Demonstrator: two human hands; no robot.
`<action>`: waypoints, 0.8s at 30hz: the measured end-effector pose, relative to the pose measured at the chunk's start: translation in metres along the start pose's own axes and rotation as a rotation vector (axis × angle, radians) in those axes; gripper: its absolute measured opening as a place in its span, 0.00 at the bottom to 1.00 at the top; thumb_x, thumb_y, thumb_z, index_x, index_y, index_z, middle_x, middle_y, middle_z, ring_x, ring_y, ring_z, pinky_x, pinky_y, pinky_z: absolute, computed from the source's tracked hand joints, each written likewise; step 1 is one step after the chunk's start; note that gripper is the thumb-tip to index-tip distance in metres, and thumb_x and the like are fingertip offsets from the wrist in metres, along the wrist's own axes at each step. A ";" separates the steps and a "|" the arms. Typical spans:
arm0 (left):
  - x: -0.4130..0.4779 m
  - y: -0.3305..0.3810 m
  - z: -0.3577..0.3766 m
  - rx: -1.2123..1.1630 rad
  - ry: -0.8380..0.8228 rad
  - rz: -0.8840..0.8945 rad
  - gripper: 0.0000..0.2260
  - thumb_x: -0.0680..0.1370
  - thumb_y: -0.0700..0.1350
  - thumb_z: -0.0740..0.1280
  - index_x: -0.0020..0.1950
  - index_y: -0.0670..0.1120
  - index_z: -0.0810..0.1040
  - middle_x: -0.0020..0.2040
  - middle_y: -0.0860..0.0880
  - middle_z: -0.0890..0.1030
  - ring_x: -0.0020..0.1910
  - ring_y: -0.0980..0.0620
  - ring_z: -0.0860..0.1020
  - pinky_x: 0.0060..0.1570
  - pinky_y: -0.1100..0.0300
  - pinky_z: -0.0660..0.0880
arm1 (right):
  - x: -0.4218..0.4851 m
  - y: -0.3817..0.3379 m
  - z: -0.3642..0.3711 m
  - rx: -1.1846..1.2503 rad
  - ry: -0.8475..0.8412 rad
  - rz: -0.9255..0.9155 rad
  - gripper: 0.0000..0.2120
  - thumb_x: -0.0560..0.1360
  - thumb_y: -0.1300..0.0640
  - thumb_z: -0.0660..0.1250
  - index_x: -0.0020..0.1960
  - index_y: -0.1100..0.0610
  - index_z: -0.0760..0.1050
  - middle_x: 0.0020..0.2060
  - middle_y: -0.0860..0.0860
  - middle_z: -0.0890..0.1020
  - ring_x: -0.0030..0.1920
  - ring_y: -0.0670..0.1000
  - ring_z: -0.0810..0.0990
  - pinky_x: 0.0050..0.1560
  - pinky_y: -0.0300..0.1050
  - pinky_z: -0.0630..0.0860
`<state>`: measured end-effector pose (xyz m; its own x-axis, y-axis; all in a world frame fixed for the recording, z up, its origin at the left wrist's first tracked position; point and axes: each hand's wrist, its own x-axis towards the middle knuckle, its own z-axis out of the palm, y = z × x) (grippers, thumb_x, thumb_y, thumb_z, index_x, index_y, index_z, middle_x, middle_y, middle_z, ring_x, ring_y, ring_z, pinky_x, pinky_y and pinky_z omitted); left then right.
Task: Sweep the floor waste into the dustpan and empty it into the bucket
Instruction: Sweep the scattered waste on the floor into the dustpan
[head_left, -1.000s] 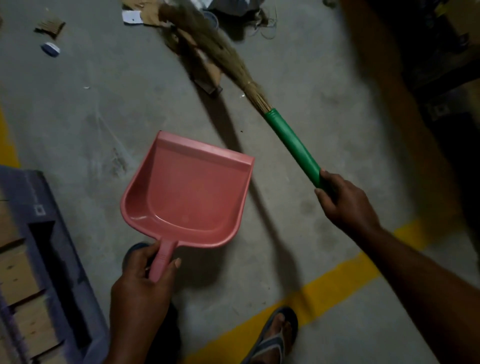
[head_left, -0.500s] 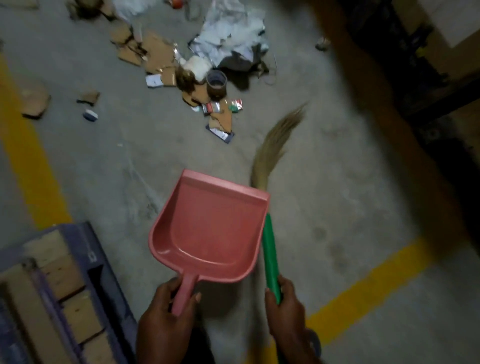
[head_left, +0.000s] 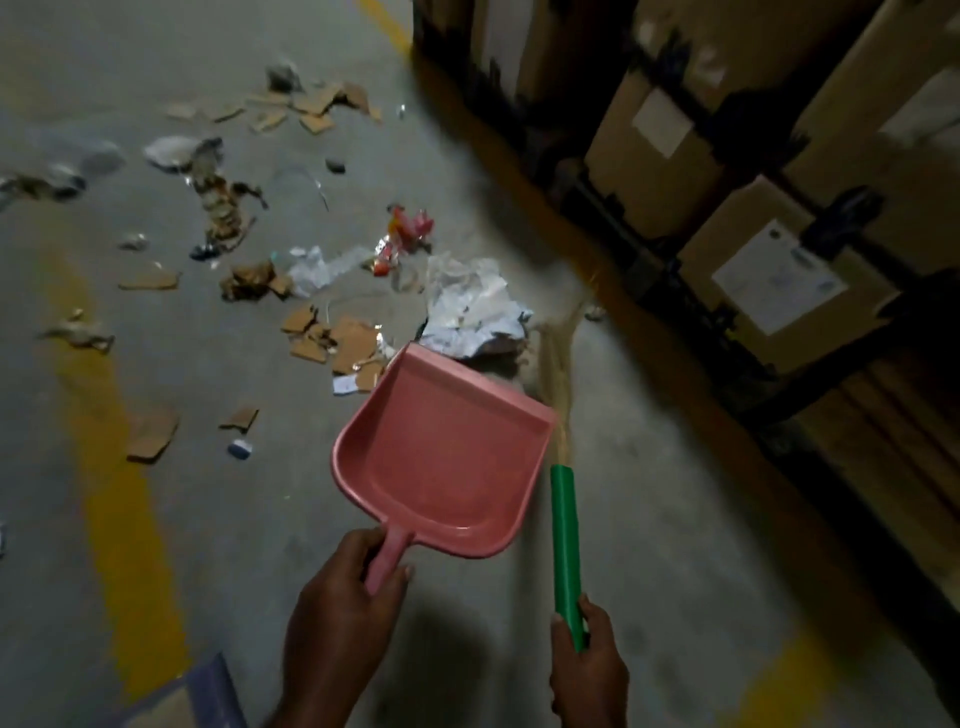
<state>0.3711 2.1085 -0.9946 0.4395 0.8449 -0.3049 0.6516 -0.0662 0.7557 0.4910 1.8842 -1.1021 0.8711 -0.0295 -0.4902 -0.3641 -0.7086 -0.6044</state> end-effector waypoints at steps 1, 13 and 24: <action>0.010 0.014 0.001 0.006 -0.014 0.015 0.15 0.69 0.51 0.77 0.53 0.60 0.77 0.45 0.57 0.83 0.44 0.50 0.82 0.42 0.55 0.76 | 0.010 -0.010 -0.013 -0.028 0.012 -0.015 0.20 0.62 0.36 0.66 0.54 0.28 0.71 0.38 0.54 0.84 0.36 0.60 0.84 0.39 0.60 0.83; 0.141 0.113 0.058 0.094 -0.126 -0.025 0.12 0.71 0.50 0.75 0.52 0.55 0.78 0.43 0.56 0.83 0.44 0.52 0.81 0.44 0.52 0.78 | 0.264 -0.105 -0.140 -0.595 0.036 -0.141 0.23 0.77 0.51 0.67 0.71 0.54 0.70 0.56 0.58 0.82 0.53 0.60 0.81 0.51 0.50 0.77; 0.269 0.152 0.128 0.141 -0.084 -0.133 0.13 0.71 0.53 0.75 0.51 0.56 0.75 0.43 0.57 0.83 0.45 0.54 0.81 0.45 0.50 0.79 | 0.452 -0.222 -0.044 -0.999 -0.340 -0.346 0.18 0.77 0.51 0.64 0.66 0.50 0.70 0.50 0.57 0.81 0.43 0.56 0.77 0.42 0.46 0.72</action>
<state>0.6672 2.2577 -1.0360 0.3898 0.8045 -0.4481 0.7848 -0.0356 0.6187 0.9795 1.9975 -1.1619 0.6827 0.3664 -0.6323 0.4444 -0.8950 -0.0388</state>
